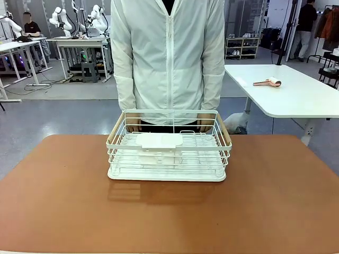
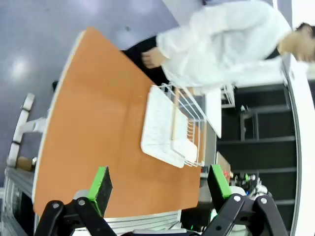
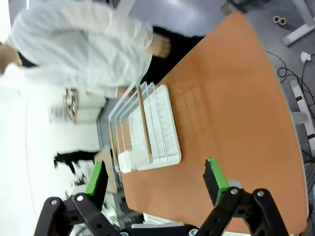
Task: Clean the table.
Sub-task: Pick up the Lint Roller when the human hands it over.
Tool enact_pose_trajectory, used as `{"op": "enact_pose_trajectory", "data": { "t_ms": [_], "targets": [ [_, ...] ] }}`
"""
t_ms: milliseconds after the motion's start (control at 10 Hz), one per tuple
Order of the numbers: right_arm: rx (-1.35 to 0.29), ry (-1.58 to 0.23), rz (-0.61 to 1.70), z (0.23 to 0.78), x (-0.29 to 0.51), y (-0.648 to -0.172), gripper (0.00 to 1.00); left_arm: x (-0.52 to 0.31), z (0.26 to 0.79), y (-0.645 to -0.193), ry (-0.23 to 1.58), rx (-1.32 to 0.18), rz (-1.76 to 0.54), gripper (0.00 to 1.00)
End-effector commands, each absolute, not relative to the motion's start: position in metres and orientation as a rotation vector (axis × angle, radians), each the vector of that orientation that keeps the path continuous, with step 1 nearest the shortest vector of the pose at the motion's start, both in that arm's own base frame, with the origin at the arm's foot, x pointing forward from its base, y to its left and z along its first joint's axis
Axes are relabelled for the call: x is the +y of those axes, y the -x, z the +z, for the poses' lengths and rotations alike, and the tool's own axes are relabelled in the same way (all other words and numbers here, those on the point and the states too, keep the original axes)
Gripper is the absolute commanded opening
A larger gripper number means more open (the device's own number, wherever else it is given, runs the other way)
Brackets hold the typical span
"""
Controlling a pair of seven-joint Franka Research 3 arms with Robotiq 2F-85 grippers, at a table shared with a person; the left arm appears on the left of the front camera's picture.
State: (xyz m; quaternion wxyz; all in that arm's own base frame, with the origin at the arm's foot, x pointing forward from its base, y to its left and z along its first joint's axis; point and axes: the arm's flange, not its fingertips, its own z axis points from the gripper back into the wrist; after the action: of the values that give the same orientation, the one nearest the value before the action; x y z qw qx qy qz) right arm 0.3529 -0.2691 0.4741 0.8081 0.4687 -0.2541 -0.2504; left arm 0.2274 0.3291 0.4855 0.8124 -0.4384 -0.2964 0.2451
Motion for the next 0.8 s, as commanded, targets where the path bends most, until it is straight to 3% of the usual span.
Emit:
{"op": "enact_pose_trajectory", "data": {
  "t_ms": [0,100,700],
  "targets": [
    [-0.548,-1.028,-0.568,0.464,-0.243,-0.360,1.00,0.315,0.470,-0.250,0.896,-0.544,0.621,1.00],
    [-0.543,-1.002,-0.536,0.474,-0.269,-0.353,1.00,0.329,0.486,-0.227,0.936,-0.633,0.523,1.00],
    [-0.543,-1.002,-0.536,0.474,-0.269,-0.353,1.00,0.329,0.486,-0.227,0.936,-0.633,0.523,1.00]
  ]
}}
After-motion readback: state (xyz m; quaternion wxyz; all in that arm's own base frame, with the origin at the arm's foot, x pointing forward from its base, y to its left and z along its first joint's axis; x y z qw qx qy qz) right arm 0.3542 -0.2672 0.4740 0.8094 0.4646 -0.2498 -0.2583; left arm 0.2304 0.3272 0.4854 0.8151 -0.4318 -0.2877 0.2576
